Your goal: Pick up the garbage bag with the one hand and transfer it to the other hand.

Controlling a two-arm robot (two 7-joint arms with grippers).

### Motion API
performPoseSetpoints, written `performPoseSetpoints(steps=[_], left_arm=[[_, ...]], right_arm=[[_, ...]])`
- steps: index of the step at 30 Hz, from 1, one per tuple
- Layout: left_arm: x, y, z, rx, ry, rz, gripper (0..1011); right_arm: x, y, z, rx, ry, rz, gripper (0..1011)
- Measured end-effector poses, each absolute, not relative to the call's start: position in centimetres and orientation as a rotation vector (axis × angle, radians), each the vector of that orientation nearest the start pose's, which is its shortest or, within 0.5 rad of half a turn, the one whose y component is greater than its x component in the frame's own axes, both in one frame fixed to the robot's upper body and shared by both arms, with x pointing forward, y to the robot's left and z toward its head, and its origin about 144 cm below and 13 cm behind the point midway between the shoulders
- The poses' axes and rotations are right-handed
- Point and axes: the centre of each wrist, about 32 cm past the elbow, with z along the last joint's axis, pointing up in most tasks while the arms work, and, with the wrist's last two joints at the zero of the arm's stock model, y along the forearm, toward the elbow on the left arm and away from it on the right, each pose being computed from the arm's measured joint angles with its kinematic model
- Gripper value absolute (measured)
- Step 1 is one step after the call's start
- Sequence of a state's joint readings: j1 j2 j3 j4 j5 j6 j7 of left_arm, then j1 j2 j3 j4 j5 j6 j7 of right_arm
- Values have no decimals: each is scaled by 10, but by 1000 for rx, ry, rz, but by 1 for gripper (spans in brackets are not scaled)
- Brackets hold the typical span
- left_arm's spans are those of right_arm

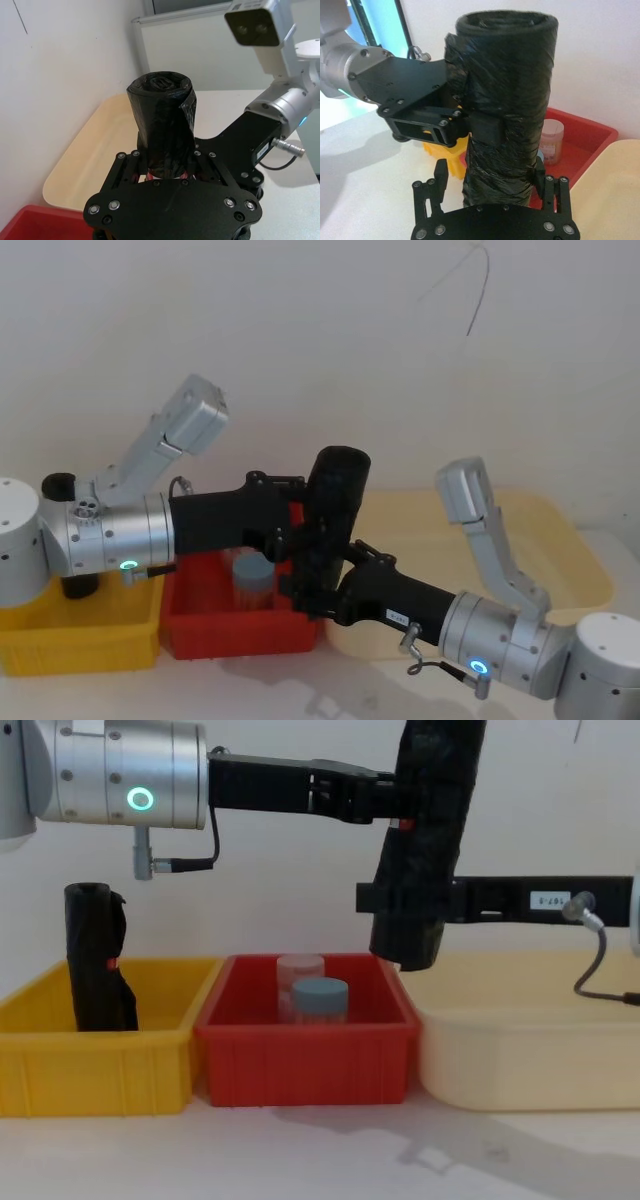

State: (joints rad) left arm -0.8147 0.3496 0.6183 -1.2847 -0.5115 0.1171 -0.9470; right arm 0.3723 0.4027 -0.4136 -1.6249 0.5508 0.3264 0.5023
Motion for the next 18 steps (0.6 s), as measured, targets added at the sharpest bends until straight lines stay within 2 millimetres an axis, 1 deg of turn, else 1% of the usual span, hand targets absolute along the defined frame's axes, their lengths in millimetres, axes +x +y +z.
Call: performPoseSetpoints(steps=[11,14,15,16,18], left_arm=[[619,193,1332,72,-210,194,381],[619,194,1332,72,-210,193,382],[619,194,1332,71,-210,193,381],[619,194,1332,71,-210,192,382],[619,195,1332,71,-210,192,382]], right_arm=[[532,-212,1249,-61,126,-681,1002],[533,-212,1247,-65,132,-688,956],[534,-211,1246,-68,135,-691,916],[534,-211,1246,-69,136,-693,916],[535,-211,1246,-70,138,-695,872]])
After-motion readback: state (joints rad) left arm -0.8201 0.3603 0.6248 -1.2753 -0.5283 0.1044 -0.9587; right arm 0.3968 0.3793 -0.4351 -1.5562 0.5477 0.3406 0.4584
